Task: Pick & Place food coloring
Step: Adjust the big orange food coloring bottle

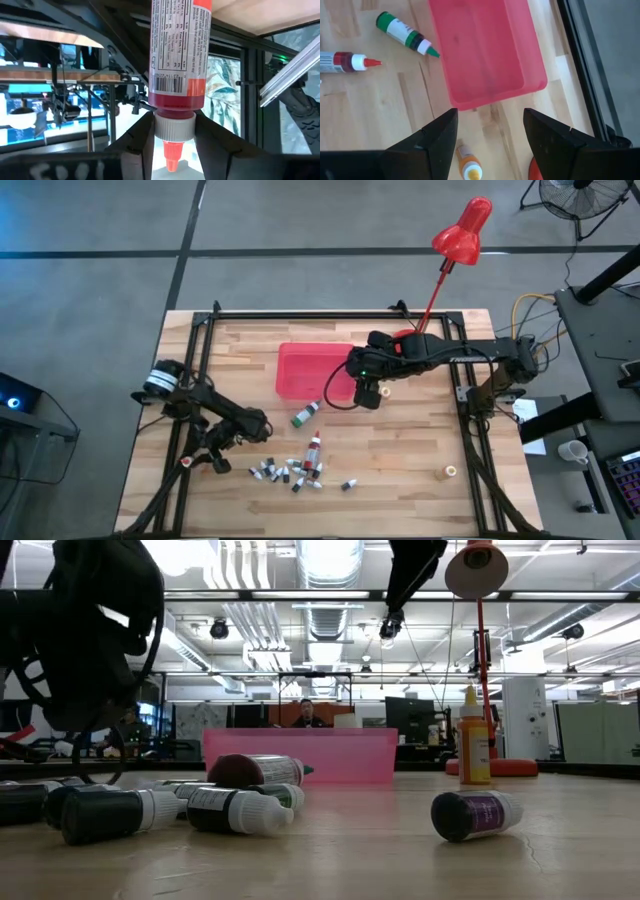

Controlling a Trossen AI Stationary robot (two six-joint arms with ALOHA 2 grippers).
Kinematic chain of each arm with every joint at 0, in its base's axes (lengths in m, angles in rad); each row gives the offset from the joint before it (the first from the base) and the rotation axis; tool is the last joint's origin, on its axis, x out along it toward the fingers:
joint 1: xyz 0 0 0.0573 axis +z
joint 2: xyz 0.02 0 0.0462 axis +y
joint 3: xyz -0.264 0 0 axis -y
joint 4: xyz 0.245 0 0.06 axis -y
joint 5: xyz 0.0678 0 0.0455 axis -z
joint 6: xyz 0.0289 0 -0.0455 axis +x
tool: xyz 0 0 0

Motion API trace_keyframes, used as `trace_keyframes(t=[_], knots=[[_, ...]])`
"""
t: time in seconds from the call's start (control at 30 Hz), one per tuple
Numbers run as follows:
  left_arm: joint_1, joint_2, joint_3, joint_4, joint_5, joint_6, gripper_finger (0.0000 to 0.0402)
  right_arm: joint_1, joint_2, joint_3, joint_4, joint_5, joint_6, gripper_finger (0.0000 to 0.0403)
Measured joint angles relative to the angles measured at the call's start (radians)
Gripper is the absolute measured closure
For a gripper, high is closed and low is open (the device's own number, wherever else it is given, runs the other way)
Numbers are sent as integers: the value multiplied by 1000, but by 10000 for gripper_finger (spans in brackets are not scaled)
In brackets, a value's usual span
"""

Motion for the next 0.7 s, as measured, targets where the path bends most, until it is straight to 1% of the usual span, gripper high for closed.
trace_keyframes(t=[0.17, 0.3, 0.6, 0.7], knots=[[0, 2, 21, -1, -69, -46, 285, 1, 0, 0, 0, 0, -3, 184], [0, 2, 42, -2, -137, -78, 280, 1, 0, 0, 0, 0, -4, 184], [0, 2, 106, 0, -187, -131, 278, 1, 0, 0, 0, 2, -15, 184], [0, 2, 141, 15, -236, -145, 278, 1, 0, 0, 0, 2, -27, 184]])
